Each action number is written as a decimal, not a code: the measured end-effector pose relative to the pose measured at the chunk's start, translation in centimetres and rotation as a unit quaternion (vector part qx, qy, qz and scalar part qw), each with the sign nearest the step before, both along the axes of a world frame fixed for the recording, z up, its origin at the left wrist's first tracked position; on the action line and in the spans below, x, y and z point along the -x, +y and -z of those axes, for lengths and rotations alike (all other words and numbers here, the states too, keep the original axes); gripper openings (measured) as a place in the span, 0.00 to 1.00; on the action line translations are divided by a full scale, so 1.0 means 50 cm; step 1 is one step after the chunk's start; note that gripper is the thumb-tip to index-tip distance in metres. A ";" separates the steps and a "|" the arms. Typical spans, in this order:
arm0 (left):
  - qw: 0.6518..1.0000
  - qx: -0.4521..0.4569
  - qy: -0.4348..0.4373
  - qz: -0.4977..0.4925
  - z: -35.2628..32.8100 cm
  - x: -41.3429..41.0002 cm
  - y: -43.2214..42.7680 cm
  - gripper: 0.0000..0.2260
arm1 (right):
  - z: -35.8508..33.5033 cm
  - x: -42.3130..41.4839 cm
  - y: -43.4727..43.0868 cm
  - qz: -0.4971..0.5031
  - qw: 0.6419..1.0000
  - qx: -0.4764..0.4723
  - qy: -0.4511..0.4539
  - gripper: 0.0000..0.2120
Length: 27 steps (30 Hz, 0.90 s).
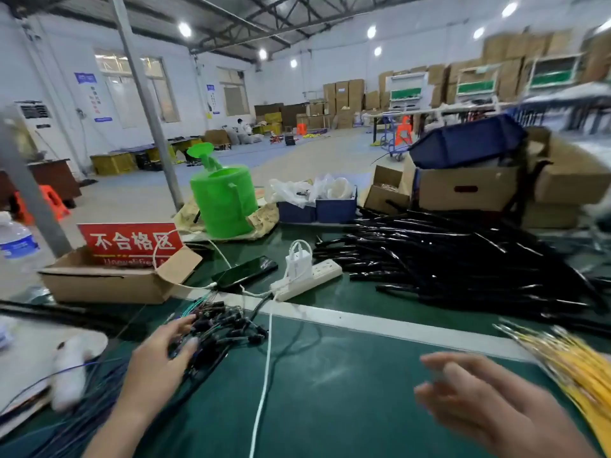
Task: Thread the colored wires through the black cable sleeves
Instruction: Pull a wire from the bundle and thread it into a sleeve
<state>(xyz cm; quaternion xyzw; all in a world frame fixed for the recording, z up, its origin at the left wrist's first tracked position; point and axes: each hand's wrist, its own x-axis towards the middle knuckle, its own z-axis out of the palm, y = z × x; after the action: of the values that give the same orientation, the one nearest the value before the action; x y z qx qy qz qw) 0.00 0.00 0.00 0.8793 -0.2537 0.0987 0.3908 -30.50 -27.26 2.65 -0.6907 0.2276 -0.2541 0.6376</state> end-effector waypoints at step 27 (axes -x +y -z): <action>0.974 -0.085 -0.001 -0.210 0.131 0.001 -0.081 0.05 | 0.045 -0.268 -0.272 0.098 0.723 0.547 0.410 0.12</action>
<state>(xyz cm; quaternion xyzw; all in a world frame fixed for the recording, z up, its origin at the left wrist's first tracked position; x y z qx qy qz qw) -0.06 -4.07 -6.53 0.9427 -0.0713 0.1580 0.2850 -17.11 -40.86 0.41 -0.9304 0.3543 -0.0876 -0.0346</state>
